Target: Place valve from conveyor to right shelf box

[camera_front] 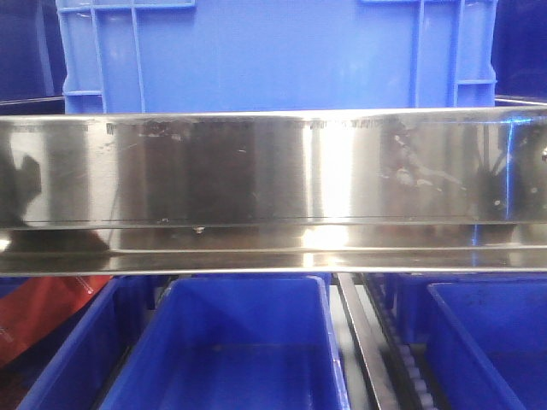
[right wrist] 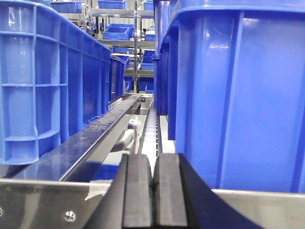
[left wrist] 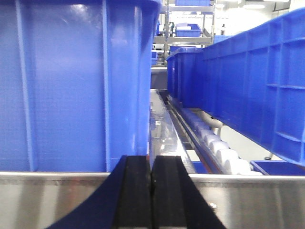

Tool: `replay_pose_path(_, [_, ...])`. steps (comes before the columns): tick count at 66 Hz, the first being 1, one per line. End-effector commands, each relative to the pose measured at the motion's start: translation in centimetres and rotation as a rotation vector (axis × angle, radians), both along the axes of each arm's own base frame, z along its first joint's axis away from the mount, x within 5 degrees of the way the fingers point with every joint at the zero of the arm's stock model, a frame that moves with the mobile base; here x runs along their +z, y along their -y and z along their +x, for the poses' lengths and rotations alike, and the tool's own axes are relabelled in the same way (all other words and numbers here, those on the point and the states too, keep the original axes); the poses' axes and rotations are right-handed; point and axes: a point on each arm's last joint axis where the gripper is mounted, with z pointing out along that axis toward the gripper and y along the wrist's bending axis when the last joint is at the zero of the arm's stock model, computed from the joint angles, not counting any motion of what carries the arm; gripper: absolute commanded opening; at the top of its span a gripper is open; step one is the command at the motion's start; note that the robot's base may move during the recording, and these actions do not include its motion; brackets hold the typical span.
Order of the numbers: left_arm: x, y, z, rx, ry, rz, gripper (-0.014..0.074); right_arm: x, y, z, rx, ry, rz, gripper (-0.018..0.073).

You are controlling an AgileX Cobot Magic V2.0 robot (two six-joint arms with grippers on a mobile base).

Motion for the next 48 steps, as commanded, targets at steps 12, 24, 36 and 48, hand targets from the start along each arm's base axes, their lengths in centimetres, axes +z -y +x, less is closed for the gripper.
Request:
replay_pose_path(12, [0.25, 0.14, -0.07, -0.024, 0.024, -0.007, -0.0111, 0.12, 0.04, -0.04, -0.007, 0.015, 0.002, -0.0162])
replay_pose_path(24, [0.25, 0.14, -0.07, -0.024, 0.024, -0.007, -0.0111, 0.12, 0.04, -0.04, -0.007, 0.015, 0.002, -0.0162])
replay_pose_path(36, [0.25, 0.14, -0.07, -0.024, 0.024, -0.007, -0.0111, 0.12, 0.04, -0.04, -0.007, 0.015, 0.002, -0.0162])
replay_pose_path(48, [0.25, 0.14, -0.07, -0.024, 0.024, -0.007, -0.0111, 0.12, 0.04, -0.04, -0.007, 0.015, 0.002, -0.0162])
